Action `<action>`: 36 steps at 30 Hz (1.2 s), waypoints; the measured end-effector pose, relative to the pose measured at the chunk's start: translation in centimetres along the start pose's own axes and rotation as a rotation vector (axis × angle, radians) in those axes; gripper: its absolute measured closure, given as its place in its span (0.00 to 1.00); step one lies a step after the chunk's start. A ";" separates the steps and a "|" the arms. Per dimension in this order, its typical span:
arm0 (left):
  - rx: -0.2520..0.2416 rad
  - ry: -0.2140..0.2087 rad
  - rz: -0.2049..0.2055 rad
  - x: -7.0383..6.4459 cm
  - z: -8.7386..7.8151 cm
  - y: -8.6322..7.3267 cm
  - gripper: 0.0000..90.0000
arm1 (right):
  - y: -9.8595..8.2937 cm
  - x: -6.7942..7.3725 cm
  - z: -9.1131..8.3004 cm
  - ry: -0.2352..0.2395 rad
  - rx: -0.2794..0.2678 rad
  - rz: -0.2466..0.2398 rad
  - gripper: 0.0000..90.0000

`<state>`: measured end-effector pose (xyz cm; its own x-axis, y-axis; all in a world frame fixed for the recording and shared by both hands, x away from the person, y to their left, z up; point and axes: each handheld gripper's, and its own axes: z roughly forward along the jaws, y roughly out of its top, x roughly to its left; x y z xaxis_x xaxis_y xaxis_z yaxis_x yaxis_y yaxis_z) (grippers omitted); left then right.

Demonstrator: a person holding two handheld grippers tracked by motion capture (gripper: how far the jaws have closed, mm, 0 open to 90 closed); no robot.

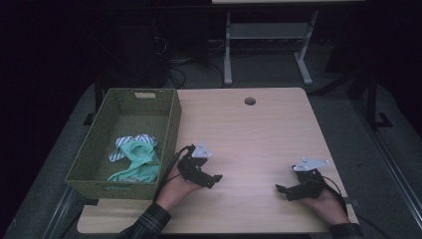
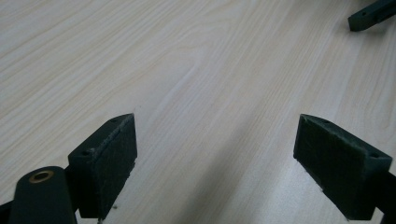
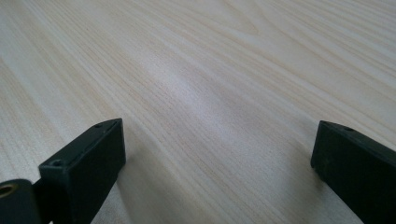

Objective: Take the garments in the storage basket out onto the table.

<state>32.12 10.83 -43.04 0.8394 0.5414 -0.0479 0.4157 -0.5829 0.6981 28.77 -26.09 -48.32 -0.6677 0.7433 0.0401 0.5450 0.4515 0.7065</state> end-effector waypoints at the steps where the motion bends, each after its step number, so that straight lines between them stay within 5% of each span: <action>1: 0.001 -0.001 0.001 0.0 -0.1 0.0 0.14 | 0.0 0.0 0.0 0.000 0.000 0.000 0.03; 36: -0.008 -0.027 0.014 -0.2 -1.6 1.4 0.14 | 0.0 0.0 0.0 0.000 0.002 0.000 0.03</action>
<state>31.99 10.86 -40.94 0.8546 0.5162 -0.0570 0.4007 -0.5855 0.7047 28.77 -26.09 -48.31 -0.6678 0.7433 0.0396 0.5456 0.4527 0.7052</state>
